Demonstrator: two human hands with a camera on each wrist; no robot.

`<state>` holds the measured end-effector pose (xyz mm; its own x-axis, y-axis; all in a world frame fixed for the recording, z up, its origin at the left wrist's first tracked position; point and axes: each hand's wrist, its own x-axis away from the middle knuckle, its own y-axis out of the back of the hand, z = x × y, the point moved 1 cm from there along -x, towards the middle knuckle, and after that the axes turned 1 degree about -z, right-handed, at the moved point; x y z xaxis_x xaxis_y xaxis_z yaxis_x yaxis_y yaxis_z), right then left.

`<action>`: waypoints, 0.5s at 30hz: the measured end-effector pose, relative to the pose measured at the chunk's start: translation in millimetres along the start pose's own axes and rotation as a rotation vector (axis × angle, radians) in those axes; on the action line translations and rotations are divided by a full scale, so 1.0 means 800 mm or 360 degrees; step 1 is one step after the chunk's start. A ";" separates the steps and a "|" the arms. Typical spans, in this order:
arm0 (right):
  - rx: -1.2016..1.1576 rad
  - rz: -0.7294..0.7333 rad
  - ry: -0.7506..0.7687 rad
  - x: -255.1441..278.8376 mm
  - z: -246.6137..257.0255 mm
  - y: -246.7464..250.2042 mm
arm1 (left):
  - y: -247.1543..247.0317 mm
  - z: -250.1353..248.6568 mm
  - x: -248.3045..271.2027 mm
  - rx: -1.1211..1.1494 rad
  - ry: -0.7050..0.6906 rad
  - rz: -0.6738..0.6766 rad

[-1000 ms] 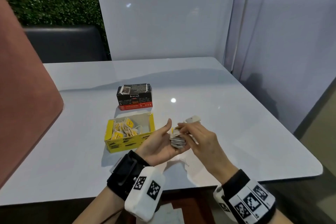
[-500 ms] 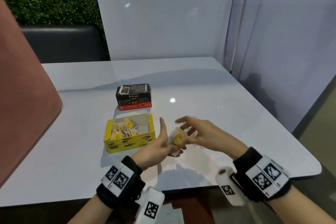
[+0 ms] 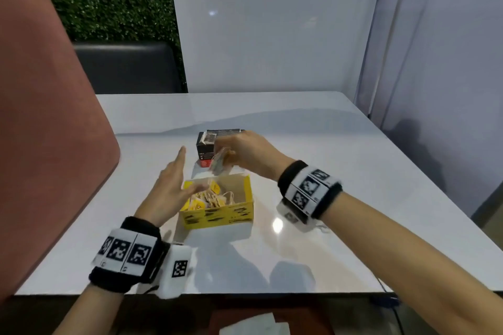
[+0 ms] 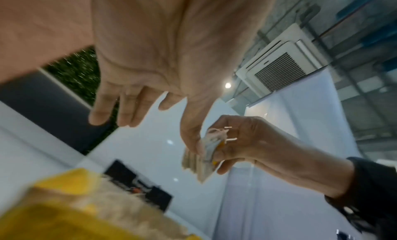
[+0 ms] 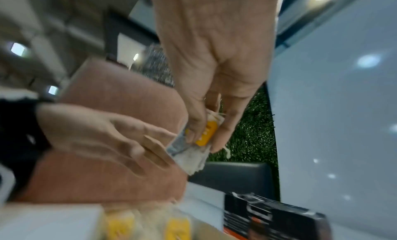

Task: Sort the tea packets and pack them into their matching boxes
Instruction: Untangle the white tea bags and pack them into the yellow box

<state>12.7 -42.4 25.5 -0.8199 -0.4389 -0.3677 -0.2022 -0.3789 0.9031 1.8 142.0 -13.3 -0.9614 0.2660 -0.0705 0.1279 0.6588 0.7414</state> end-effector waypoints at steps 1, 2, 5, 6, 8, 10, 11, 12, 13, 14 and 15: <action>0.0082 0.0073 0.0065 -0.012 -0.003 -0.006 | 0.003 0.014 -0.001 -0.0085 0.0077 0.0002; 0.0154 0.0200 0.0121 -0.022 -0.006 -0.014 | 0.003 0.025 0.001 -0.0130 0.0124 0.0050; 0.0414 0.0624 0.0273 -0.035 -0.012 -0.035 | -0.011 0.045 0.006 -0.0144 0.0141 0.0242; 0.0506 0.0717 0.0319 -0.037 -0.014 -0.040 | -0.015 0.051 0.006 -0.0137 0.0139 0.0270; 0.0624 0.0794 0.0390 -0.039 -0.017 -0.043 | -0.017 0.058 0.003 -0.0098 0.0149 0.0274; 0.0678 0.0815 0.0441 -0.041 -0.018 -0.043 | -0.017 0.062 0.000 -0.0023 0.0184 0.0260; 0.0708 0.0842 0.0468 -0.041 -0.017 -0.043 | -0.017 0.064 -0.001 0.0024 0.0211 0.0251; 0.0728 0.0873 0.0495 -0.042 -0.018 -0.044 | -0.016 0.065 -0.002 0.0068 0.0235 0.0243; 0.0740 0.0909 0.0519 -0.041 -0.019 -0.046 | -0.016 0.066 -0.002 0.0104 0.0251 0.0237; 0.0749 0.0945 0.0534 -0.039 -0.021 -0.048 | -0.017 0.067 -0.002 0.0130 0.0259 0.0232; 0.0753 0.0971 0.0553 -0.036 -0.023 -0.051 | -0.017 0.068 -0.002 0.0158 0.0259 0.0226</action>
<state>54.7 -29.1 -4.8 -0.6627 -0.7105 0.2367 -0.0443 0.3527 0.9347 14.7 170.9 -59.3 -0.9576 0.2492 0.1447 0.2804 0.6907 0.6665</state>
